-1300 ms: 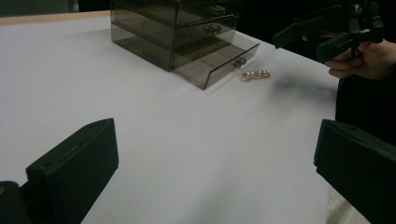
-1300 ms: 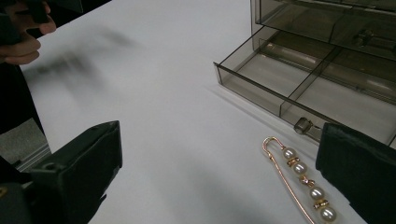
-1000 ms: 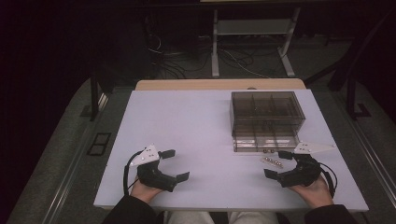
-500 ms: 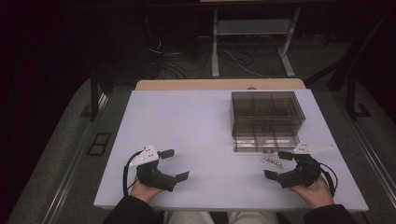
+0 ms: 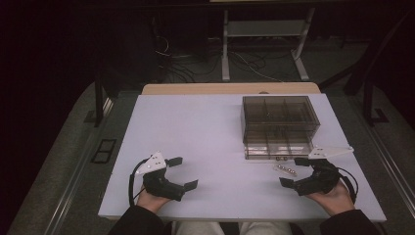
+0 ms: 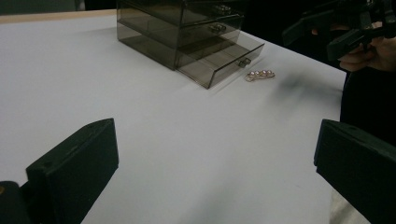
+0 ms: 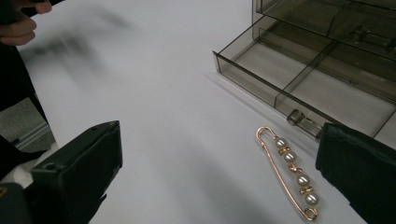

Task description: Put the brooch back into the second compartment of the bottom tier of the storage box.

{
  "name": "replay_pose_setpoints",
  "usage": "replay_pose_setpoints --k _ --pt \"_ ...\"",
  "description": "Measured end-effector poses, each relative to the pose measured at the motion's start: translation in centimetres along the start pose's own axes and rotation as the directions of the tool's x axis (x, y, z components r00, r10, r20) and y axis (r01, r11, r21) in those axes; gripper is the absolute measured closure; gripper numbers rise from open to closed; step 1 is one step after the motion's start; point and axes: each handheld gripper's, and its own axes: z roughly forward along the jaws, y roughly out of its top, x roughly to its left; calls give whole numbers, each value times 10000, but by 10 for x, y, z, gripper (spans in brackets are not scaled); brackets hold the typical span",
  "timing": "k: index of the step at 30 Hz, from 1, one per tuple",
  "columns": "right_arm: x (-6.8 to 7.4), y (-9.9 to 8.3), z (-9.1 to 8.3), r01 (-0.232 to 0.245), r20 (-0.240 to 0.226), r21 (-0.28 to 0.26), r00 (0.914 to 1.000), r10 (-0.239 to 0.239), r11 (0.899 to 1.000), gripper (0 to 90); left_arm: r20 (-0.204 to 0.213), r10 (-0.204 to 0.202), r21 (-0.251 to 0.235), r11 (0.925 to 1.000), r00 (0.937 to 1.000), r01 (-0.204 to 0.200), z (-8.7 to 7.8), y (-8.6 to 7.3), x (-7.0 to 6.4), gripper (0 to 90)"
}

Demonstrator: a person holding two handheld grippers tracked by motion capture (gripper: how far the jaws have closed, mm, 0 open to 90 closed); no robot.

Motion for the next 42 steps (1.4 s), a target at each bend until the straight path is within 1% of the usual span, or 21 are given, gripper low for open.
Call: replay_pose_setpoints --k 9,10,13,16,21,30,32,42 --pt "-6 4 -5 16 -43 335 10000 -14 9994 2 8 -31 22 10000 10000 31 1 0 0 0" --pt "-7 5 -5 -30 -94 533 9999 35 9986 2 11 -26 42 10000 10000 26 1 0 0 0" --pt "-10 6 -5 97 -91 735 9999 -90 9972 2 8 -16 65 10000 10000 16 1 0 0 0" --pt "-13 7 -6 113 -86 949 9999 -106 9954 2 2 -16 66 10000 10000 16 1 0 0 0" --pt "-17 8 -7 62 -118 1072 9999 -49 9942 2 2 -14 70 10000 10000 14 1 0 0 0" --pt "-23 10 -7 99 -152 1475 9999 -77 9890 2 -17 -21 70 10000 10000 21 1 0 0 0" --pt "-25 11 -6 113 -145 1689 9999 -89 9856 3 -12 -23 58 10000 10000 23 1 0 0 0" --pt "-33 10 0 169 -246 2324 9996 -115 9725 3 -21 -19 66 10000 10000 19 1 0 0 0"
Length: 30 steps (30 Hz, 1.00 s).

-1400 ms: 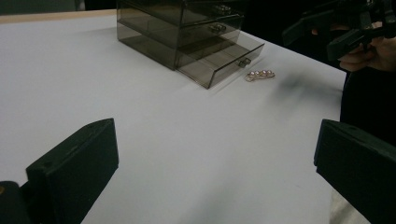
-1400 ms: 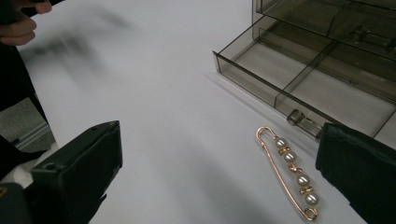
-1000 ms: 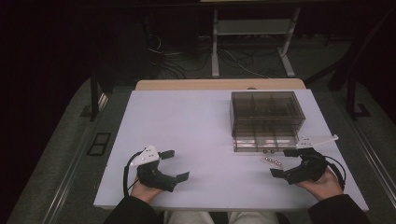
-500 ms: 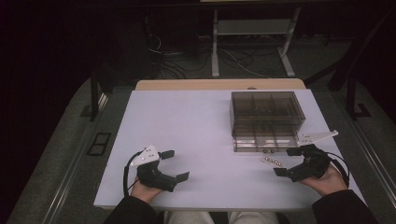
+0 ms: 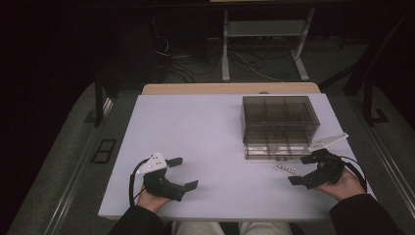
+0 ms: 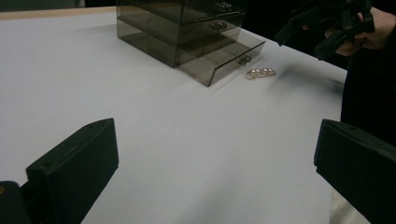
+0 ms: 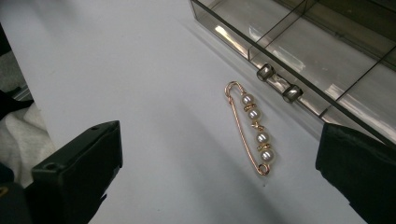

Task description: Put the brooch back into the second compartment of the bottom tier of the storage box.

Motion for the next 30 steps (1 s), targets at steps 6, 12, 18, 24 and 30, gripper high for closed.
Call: replay_pose_setpoints --k 6,12,18,24,30 --pt "-4 0 6 77 -68 288 9999 -75 9996 3 -4 -6 -10 10000 10000 6 0 0 0 0" --pt "-8 1 10 102 -120 507 9999 -96 9987 2 -11 3 0 10000 10000 -3 -1 0 0 0" --pt "-11 2 15 174 -201 668 9997 -161 9976 2 -9 13 12 10000 10000 -13 0 0 0 0" --pt "-14 3 19 221 -242 765 9995 -203 9968 3 -9 16 10 10000 10000 -16 0 0 0 0" --pt "-17 4 22 259 -275 826 9993 -237 9962 3 -16 23 33 10000 10000 -23 0 0 0 0"
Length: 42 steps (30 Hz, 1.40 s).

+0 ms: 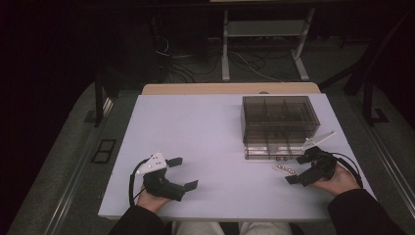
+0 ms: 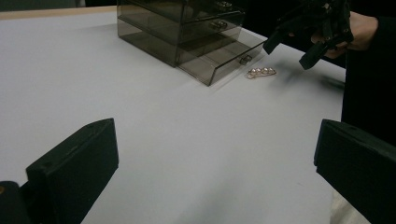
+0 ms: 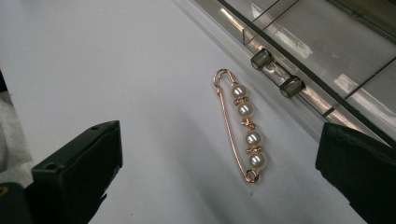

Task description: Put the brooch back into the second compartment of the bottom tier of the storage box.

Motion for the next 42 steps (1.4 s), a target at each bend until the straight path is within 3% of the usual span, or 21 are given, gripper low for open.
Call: replay_pose_setpoints --k 12,13,14,19,34,42 --pt "-4 3 12 215 -45 377 9998 -213 9991 10 21 -14 27 10000 10000 14 1 0 0 0" --pt "-5 3 12 342 -44 404 9994 -340 9986 112 32 -10 24 10000 10000 10 1 0 0 0" --pt "-4 3 12 387 -48 380 9992 -386 9985 145 32 -10 24 10000 10000 10 1 0 0 0" --pt "-5 4 15 386 80 403 9992 -390 9984 158 25 -2 44 10000 10000 1 1 0 0 0" --pt "-7 4 15 564 295 348 9979 -574 9978 410 71 25 48 10000 10000 -25 1 0 0 0" --pt "-7 4 15 602 415 424 9972 -620 9973 497 74 23 50 10000 10000 -23 1 0 0 0"
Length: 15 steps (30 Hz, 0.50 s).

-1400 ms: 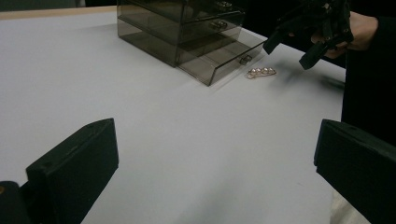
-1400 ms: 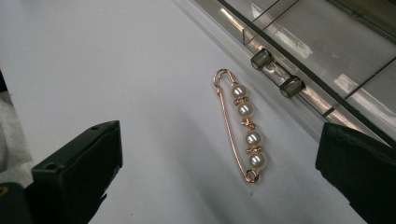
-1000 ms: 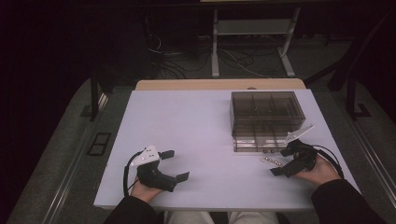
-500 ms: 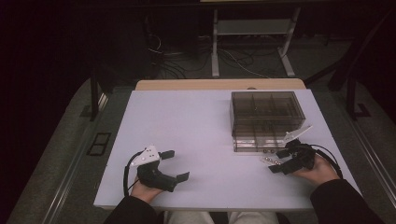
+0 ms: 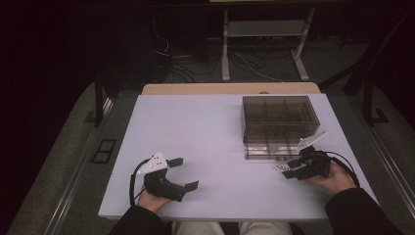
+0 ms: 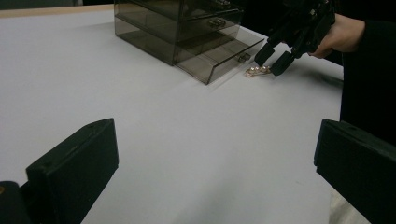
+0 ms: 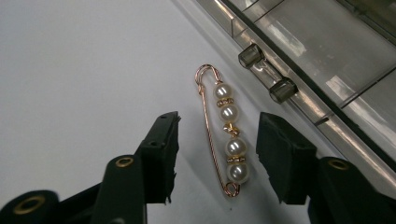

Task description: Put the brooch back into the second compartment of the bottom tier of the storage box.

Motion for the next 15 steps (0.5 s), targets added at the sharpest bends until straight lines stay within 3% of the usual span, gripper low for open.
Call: replay_pose_setpoints --k 6,15 --pt "0 0 0 108 194 82 9998 -109 9999 603 3 -2 -15 10000 10000 2 0 0 0 0" --pt "1 0 0 340 413 267 9985 -351 9991 689 5 -3 -25 10000 10000 3 0 0 0 0"
